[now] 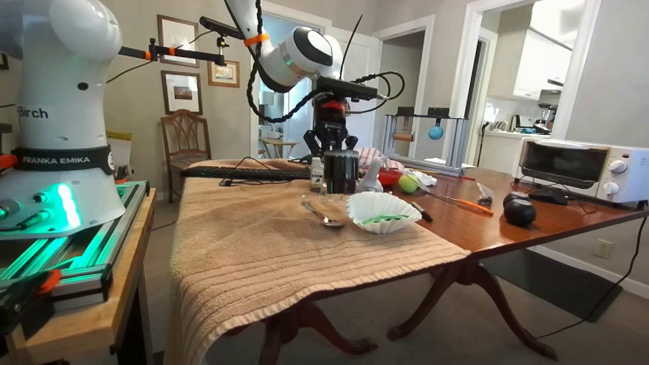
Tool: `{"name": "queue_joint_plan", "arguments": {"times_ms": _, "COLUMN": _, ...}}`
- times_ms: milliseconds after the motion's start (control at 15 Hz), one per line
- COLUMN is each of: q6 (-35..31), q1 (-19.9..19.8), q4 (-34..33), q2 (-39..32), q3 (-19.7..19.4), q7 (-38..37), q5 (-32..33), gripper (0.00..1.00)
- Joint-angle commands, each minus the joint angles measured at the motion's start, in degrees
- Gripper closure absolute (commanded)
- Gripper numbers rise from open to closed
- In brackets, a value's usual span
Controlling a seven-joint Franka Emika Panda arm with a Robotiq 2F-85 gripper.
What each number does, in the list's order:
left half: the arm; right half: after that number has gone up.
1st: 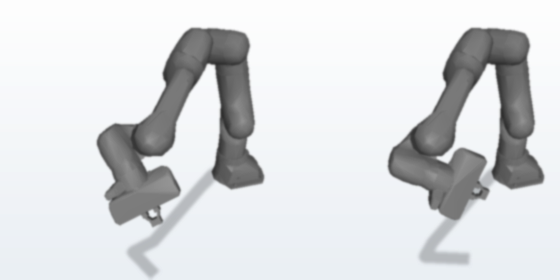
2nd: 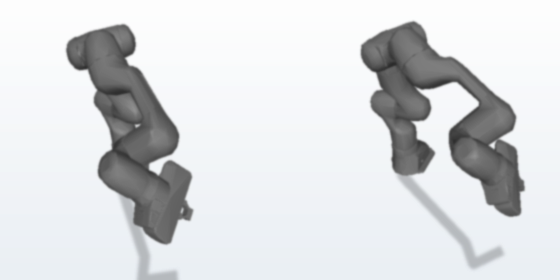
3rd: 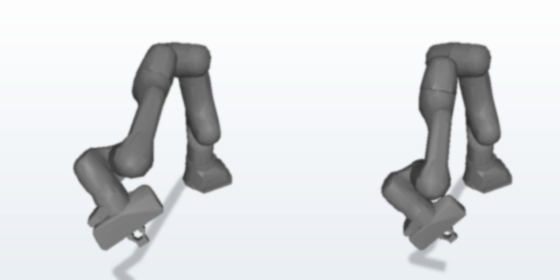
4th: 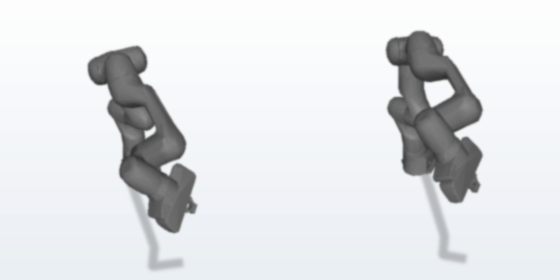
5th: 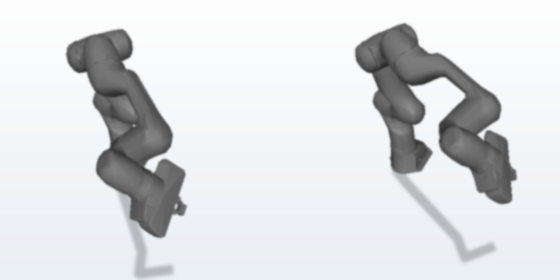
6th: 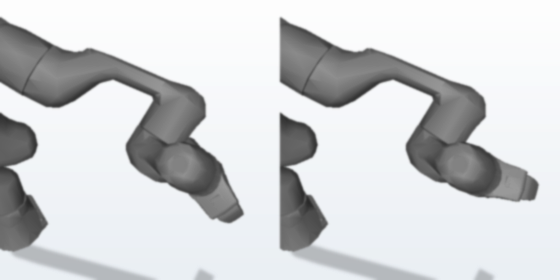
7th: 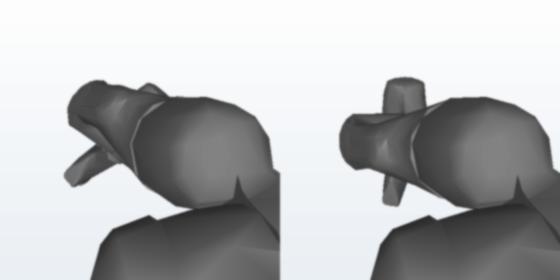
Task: Pick up the blue masking tape and put it on the tabletop then pour the silver spoon out of the mug and put the mug on the tabletop.
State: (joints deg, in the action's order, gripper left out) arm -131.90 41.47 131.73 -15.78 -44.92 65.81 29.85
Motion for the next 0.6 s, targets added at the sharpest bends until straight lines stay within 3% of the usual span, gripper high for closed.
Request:
{"name": "queue_joint_plan", "arguments": {"times_ms": 0, "q6": 12.60, "q1": -7.91, "q4": -1.88, "q2": 4.50, "q3": 13.22, "q7": -8.43, "q5": 7.97, "gripper": 0.96}}
{"name": "queue_joint_plan", "arguments": {"times_ms": 267, "q6": 9.91, "q1": -22.07, "q4": -0.78, "q2": 6.70, "q3": 30.46, "q7": -8.72, "q5": 11.67, "gripper": 0.96}}
{"name": "queue_joint_plan", "arguments": {"times_ms": 533, "q6": 1.75, "q1": -31.87, "q4": 2.32, "q2": 7.94, "q3": 38.23, "q7": -6.71, "q5": 12.30, "gripper": 0.96}}
